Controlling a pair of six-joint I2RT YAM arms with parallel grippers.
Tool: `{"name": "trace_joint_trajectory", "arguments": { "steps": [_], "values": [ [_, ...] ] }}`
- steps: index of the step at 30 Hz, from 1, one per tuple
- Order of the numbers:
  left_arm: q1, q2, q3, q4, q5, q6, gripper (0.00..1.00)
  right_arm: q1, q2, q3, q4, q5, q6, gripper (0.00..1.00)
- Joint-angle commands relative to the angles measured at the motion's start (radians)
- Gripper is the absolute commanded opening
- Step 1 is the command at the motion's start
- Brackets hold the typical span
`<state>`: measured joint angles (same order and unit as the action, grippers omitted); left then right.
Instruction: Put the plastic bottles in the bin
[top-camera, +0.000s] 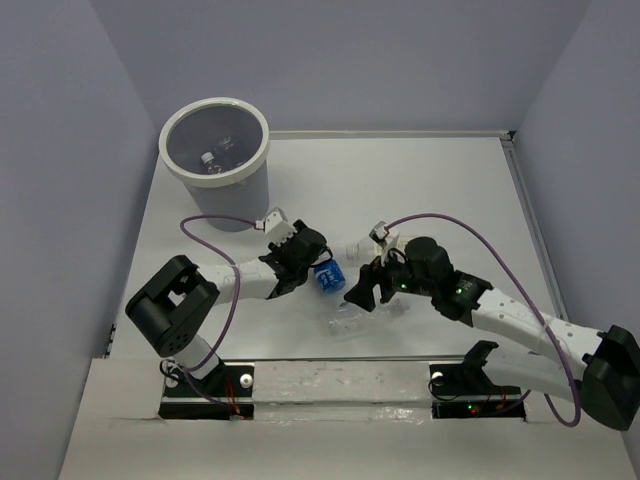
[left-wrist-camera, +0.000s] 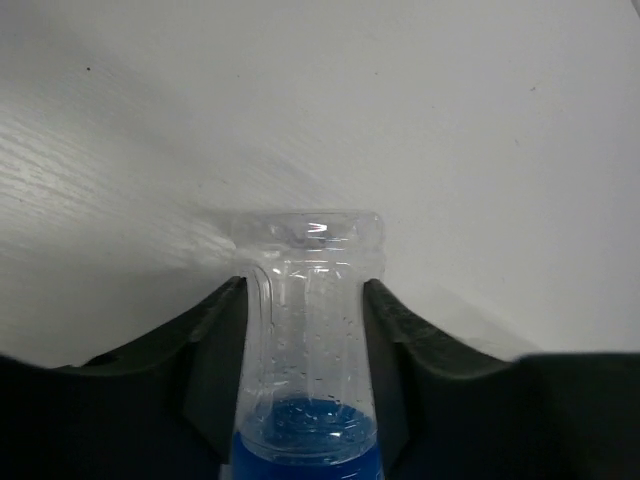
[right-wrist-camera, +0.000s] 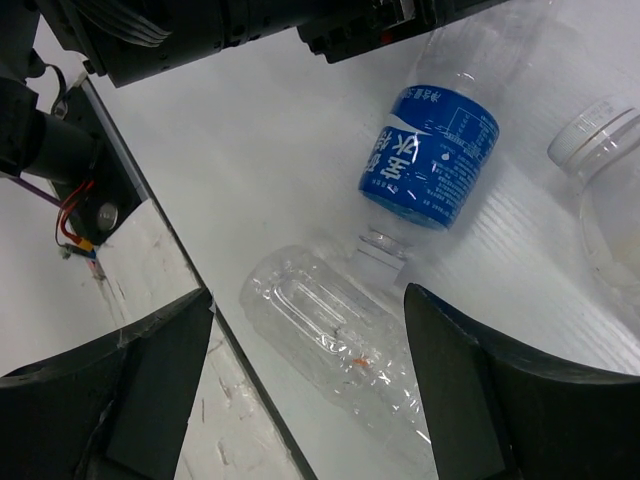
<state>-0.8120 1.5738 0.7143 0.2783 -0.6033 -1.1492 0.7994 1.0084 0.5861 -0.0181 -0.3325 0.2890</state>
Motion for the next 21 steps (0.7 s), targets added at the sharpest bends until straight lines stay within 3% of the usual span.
{"name": "trace_joint_trajectory", "arguments": {
  "steps": [1, 5, 9, 12, 14, 15, 16, 19, 21],
  "values": [
    [-0.003, 0.015, 0.02, -0.001, -0.095, 0.034, 0.47, 0.021, 0.009, -0.005, -0.002, 0.01, 0.006, 0.83],
    [-0.003, 0.034, 0.02, 0.002, -0.089, 0.039, 0.39, 0.041, -0.007, 0.001, -0.062, 0.056, 0.019, 0.86],
    [0.0, 0.012, 0.01, 0.002, -0.107, 0.066, 0.29, 0.05, -0.047, 0.011, -0.16, 0.235, 0.079, 0.91],
    [0.002, -0.02, 0.002, 0.013, -0.118, 0.107, 0.29, 0.05, -0.102, -0.015, -0.223, 0.359, 0.177, 0.95],
    [0.004, -0.015, 0.02, 0.001, -0.096, 0.131, 0.38, 0.05, -0.158, -0.055, -0.247, 0.398, 0.257, 0.96],
    [0.005, -0.009, 0.028, -0.007, -0.087, 0.152, 0.48, 0.05, -0.175, -0.069, -0.25, 0.415, 0.281, 0.97],
    [0.007, 0.006, 0.037, -0.01, -0.069, 0.164, 0.69, 0.05, -0.188, -0.083, -0.252, 0.438, 0.32, 0.98],
    [0.007, 0.029, 0.066, -0.021, -0.046, 0.201, 0.96, 0.05, -0.206, -0.109, -0.252, 0.441, 0.352, 0.98],
    [0.007, 0.04, 0.089, -0.033, -0.035, 0.218, 0.99, 0.05, -0.208, -0.111, -0.252, 0.443, 0.361, 0.98]
  ]
}}
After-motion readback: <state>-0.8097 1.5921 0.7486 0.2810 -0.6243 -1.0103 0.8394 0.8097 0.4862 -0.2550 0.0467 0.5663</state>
